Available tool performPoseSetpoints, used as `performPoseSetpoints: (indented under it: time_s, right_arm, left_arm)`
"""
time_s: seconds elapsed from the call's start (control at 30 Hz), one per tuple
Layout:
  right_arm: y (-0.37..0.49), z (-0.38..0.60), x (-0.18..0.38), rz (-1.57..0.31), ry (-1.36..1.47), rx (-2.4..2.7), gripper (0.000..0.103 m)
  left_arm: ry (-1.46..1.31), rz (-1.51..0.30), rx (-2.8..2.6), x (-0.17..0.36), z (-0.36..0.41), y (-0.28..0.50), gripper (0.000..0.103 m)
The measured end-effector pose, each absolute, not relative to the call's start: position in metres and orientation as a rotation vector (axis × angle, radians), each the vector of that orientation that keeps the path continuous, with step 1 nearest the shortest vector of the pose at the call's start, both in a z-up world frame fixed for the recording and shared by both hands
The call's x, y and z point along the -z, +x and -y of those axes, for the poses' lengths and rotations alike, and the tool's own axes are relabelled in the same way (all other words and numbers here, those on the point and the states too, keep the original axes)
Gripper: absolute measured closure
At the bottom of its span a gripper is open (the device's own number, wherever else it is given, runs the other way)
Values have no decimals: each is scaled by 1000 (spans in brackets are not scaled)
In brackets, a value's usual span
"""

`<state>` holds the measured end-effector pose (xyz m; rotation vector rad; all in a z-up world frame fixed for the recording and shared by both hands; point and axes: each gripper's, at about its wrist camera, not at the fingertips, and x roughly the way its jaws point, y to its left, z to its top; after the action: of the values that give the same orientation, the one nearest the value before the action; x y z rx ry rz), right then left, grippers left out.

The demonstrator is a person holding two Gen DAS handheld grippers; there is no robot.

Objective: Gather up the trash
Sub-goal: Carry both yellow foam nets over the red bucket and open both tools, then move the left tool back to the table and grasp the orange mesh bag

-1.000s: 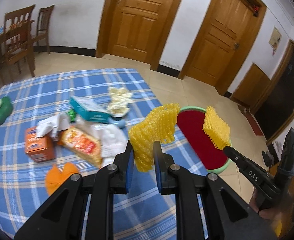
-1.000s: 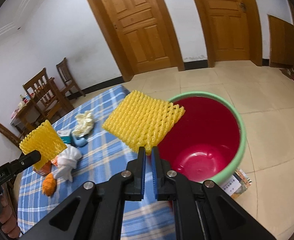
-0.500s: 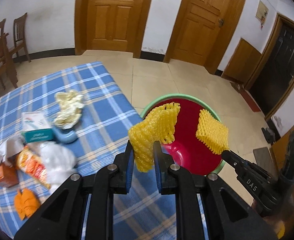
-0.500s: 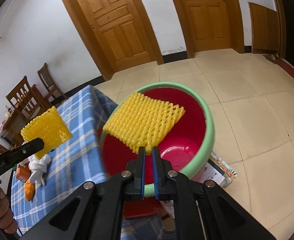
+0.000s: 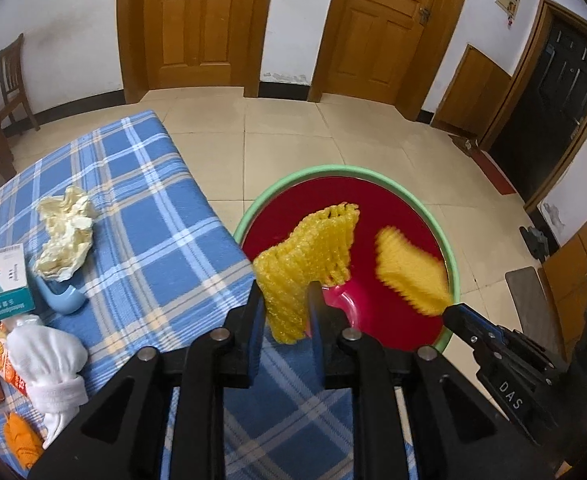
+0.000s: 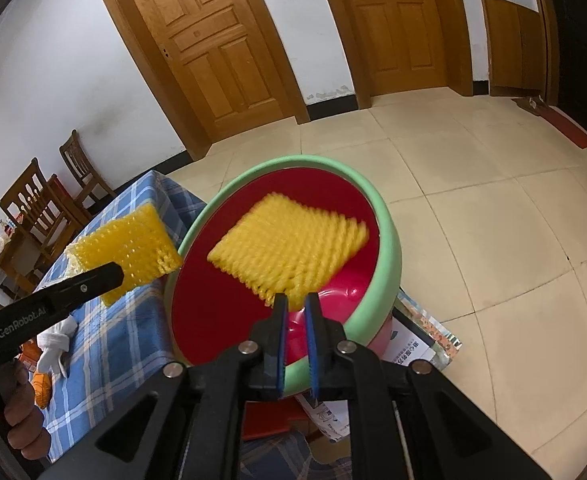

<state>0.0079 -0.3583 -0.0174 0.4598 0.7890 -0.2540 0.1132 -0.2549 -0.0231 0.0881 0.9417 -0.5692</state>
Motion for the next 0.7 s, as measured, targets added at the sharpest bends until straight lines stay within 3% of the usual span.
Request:
performPoseSetpoints:
  time_s: [0.1,0.33,0.5,0.7]
  right_arm:
    - [9,360,19,-794,470,254,82]
    - [7,361,17,-785,476,255,73]
    - [6,360,15,-779,481,252,68]
    - [6,353,9,-769,477,235,67]
  left_arm:
    - [85,-940,568,23,256,112,64]
    - [73,-934,545,19,253,110,50]
    - [61,-932,517,17,243,109,42]
    - [38,-929,473,14,224,104,40]
